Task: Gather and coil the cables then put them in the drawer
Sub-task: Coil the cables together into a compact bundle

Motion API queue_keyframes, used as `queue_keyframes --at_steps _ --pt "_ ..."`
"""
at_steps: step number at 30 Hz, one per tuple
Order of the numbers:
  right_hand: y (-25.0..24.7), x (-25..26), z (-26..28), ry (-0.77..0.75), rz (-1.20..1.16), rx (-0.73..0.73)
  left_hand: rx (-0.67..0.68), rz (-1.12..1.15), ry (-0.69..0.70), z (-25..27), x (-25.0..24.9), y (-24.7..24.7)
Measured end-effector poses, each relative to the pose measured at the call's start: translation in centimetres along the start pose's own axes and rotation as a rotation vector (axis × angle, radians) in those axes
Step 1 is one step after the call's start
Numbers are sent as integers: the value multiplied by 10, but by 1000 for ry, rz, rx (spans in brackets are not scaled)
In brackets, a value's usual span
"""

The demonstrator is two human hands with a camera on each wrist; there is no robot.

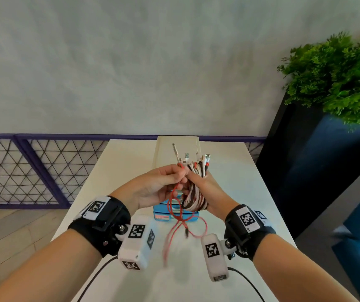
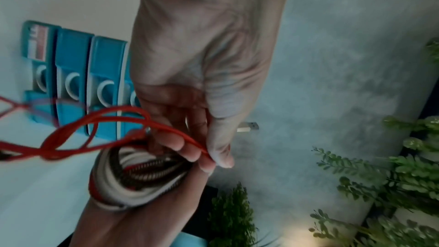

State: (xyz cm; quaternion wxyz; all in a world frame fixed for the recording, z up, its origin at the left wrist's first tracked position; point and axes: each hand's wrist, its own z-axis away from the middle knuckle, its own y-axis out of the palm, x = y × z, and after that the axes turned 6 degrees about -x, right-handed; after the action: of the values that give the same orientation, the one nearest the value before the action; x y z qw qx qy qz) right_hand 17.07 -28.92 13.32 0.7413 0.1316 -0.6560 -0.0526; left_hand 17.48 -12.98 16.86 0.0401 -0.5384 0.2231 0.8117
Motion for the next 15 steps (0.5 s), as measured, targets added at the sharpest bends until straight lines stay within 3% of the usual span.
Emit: queue_keyframes --at_steps 7,12,15 --pt "1 -1 0 127 -163 65 -159 -203 -79 -5 1 14" --pt "-1 3 2 54 -96 45 -205 -363 -35 -6 1 16" --pt "4 9 3 -58 120 -86 -202 -407 -43 -5 1 14"
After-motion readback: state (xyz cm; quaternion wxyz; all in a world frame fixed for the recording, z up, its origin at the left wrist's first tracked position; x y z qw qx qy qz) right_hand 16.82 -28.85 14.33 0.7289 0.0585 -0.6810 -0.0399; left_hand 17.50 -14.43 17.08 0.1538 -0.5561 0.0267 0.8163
